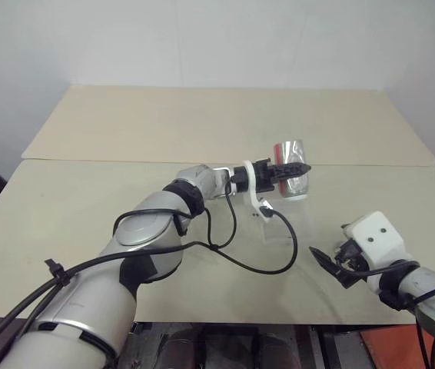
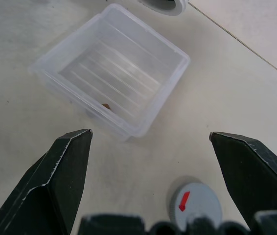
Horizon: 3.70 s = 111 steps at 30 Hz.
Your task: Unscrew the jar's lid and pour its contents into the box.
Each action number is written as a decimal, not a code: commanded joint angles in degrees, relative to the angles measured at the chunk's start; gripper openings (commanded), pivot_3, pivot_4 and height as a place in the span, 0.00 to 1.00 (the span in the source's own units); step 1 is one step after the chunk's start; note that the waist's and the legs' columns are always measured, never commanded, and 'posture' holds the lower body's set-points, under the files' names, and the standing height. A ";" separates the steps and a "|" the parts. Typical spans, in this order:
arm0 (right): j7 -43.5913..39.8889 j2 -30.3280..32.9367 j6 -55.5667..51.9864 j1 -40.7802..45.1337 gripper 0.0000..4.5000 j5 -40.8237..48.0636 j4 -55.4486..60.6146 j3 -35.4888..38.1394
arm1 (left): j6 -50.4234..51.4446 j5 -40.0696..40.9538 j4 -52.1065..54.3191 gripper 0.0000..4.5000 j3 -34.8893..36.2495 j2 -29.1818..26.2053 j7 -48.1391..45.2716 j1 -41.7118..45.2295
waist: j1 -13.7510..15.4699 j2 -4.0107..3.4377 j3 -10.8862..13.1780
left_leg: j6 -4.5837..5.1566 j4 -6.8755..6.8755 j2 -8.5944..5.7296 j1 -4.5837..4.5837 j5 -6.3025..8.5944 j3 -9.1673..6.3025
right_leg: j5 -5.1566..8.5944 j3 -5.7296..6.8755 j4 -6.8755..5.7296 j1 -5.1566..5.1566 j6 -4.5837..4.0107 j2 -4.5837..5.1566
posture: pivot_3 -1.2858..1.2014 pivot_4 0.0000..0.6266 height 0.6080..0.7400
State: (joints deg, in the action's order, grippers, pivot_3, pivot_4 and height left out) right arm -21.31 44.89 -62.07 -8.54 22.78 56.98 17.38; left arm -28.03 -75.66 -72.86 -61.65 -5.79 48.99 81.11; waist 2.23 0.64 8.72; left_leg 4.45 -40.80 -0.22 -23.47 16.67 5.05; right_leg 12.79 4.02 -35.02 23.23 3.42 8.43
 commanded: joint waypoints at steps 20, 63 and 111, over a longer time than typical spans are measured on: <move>-0.80 -1.55 2.78 6.16 0.99 0.35 -2.20 -2.75 | 47.93 82.36 69.96 0.44 55.01 -0.88 -67.09 -45.56 | -2.38 -0.25 -0.15 | -0.18 -0.05 0.08 0.56 -0.10 0.02 | 0.00 -0.15 -0.17 -0.39 -0.02 -0.04 | 0.52 0.24 1.00; -3.37 -0.74 9.70 7.96 1.00 -3.29 -8.47 -8.55 | 45.96 84.76 87.38 0.98 58.51 -4.95 -70.98 -71.12 | -1.51 -0.27 -0.16 | -0.13 0.01 0.15 0.82 -0.05 -0.06 | 0.02 -0.17 0.04 -0.62 -0.18 -0.02 | 0.52 0.24 1.00; -45.15 16.17 37.01 10.15 1.00 5.18 -31.71 2.63 | 40.19 115.58 105.12 0.98 81.67 -30.82 -105.99 -96.46 | -1.53 -0.42 -0.04 | -0.16 0.21 0.53 1.26 0.32 0.00 | 0.26 -0.21 0.07 -0.85 -0.59 -0.04 | 0.52 0.24 1.00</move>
State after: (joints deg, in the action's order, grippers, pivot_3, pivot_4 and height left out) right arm -66.96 61.17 -25.02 1.02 27.26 24.82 20.20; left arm 12.93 40.03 30.56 19.05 -36.38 -57.65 -15.46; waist 0.70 0.21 8.67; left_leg 4.28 -40.58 0.32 -22.23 16.99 5.04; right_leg 13.05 3.82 -34.94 22.39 2.83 8.39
